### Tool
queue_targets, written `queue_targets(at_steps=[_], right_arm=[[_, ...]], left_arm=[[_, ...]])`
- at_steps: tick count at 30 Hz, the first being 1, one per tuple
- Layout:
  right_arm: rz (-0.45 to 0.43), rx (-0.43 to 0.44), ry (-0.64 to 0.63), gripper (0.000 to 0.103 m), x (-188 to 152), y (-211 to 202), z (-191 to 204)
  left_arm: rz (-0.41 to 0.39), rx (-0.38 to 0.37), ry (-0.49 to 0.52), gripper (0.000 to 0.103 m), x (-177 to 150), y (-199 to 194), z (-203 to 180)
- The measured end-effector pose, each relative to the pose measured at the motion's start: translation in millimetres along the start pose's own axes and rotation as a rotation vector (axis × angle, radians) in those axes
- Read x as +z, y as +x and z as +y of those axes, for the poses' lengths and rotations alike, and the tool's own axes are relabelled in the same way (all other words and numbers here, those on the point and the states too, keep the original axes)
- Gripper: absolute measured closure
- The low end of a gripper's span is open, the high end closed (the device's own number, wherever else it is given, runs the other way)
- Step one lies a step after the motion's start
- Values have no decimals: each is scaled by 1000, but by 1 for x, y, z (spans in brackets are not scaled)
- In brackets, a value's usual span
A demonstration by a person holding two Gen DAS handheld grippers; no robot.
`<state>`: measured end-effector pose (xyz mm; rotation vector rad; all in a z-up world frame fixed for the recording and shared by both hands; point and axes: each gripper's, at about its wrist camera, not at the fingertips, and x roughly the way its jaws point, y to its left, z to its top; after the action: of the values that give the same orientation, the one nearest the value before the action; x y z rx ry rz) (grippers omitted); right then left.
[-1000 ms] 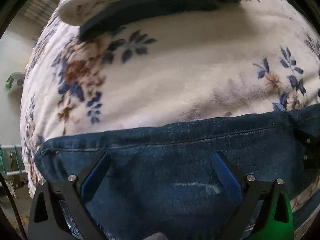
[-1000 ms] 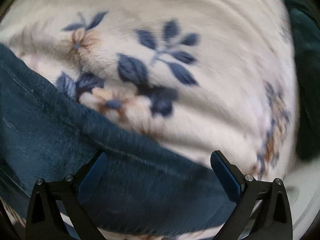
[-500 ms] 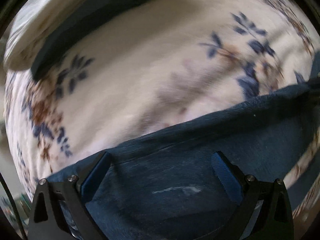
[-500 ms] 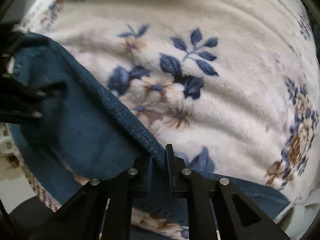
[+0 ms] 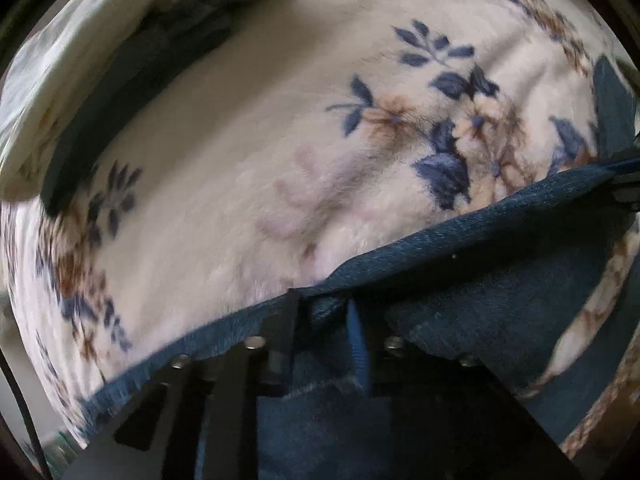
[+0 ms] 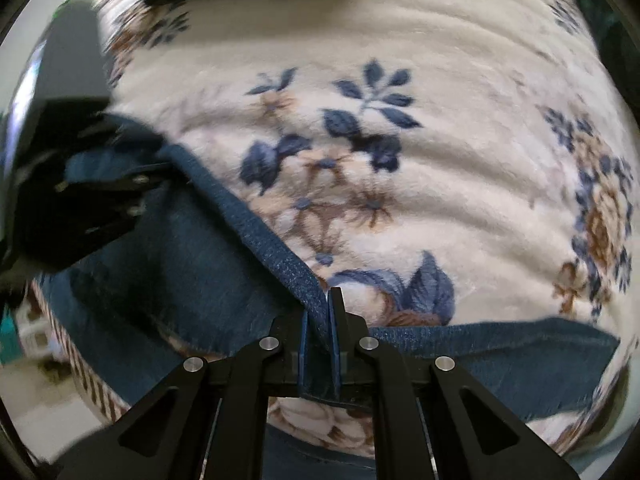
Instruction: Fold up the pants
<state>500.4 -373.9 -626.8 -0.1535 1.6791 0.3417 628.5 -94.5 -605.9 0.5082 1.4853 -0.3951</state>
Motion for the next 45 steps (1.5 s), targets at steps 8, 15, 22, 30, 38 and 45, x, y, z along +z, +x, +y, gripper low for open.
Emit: queue_targets(at_steps=[8, 15, 22, 30, 38, 45], right_arm=[[-55, 26, 191, 94, -36, -28, 2], [14, 104, 282, 94, -145, -37, 46], [166, 67, 333, 93, -221, 31, 80], [245, 105, 356, 88, -206, 55, 81], [61, 243, 490, 4, -198, -40, 46], [-29, -187, 546, 5, -124, -32, -37]], left_arm=[[-54, -65, -207, 90, -65, -61, -23], [85, -204, -484, 96, -193, -82, -54], [281, -238, -656, 97, -278, -13, -81], [205, -143, -749, 90, -271, -39, -54], [25, 18, -827, 49, -237, -87, -12], [36, 95, -811, 19, -231, -66, 8]])
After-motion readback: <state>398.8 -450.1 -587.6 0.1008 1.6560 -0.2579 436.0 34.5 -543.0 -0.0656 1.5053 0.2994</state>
